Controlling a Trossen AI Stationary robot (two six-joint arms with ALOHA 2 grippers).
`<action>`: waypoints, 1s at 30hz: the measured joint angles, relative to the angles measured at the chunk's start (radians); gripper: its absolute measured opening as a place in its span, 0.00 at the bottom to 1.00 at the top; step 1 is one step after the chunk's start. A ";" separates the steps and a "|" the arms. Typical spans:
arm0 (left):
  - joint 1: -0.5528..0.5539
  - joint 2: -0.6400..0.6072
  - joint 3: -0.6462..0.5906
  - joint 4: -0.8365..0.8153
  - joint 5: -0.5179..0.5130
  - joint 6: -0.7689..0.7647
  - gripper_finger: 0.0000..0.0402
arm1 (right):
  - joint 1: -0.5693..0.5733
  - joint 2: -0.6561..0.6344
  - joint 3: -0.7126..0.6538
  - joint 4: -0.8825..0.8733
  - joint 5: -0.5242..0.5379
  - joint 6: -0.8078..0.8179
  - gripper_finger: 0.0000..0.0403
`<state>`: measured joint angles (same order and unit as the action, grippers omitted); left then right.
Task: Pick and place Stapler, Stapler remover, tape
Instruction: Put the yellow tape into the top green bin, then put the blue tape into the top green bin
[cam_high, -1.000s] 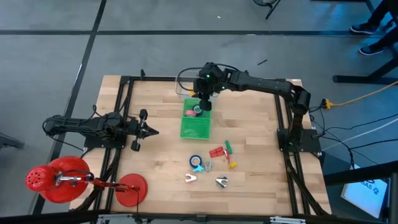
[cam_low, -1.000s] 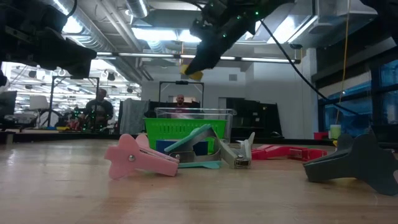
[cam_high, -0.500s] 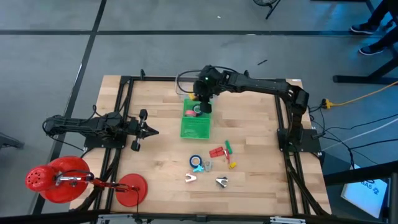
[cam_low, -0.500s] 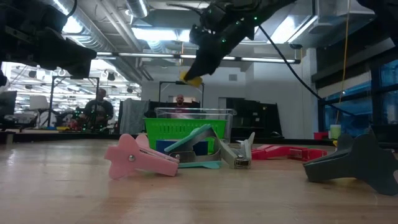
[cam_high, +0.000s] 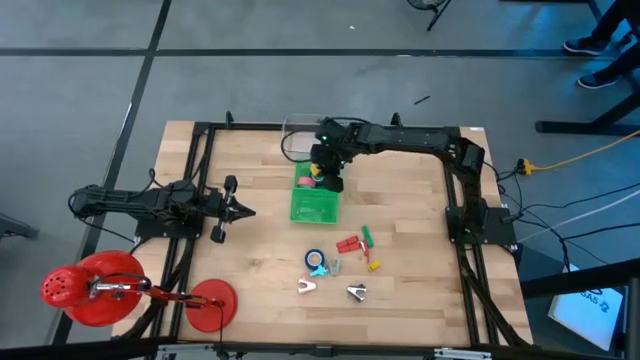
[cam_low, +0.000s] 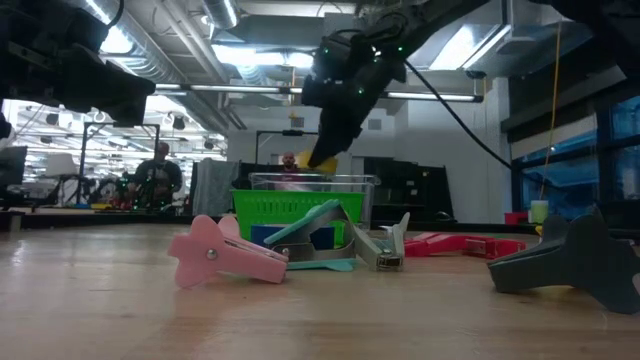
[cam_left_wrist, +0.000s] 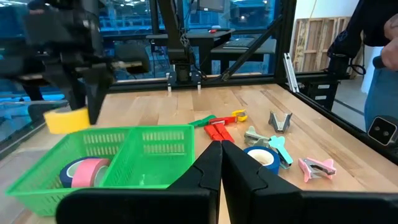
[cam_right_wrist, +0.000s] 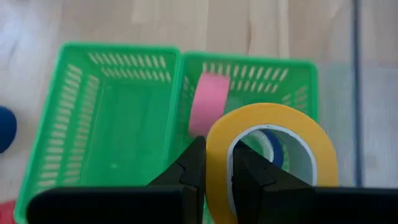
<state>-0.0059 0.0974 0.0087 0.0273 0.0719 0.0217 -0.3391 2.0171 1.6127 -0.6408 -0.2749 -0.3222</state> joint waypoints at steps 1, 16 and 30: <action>0.000 0.000 0.000 0.000 0.000 0.000 0.02 | 0.000 0.004 0.000 -0.011 0.000 0.000 0.12; 0.000 0.000 0.000 0.000 0.000 0.000 0.02 | 0.000 0.007 -0.147 0.064 0.025 0.004 0.17; 0.000 0.000 0.000 0.000 0.000 0.000 0.02 | 0.002 0.008 -0.056 -0.009 0.083 0.001 0.48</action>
<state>-0.0059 0.0971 0.0086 0.0269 0.0719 0.0216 -0.3370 2.0251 1.5572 -0.6500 -0.1915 -0.3210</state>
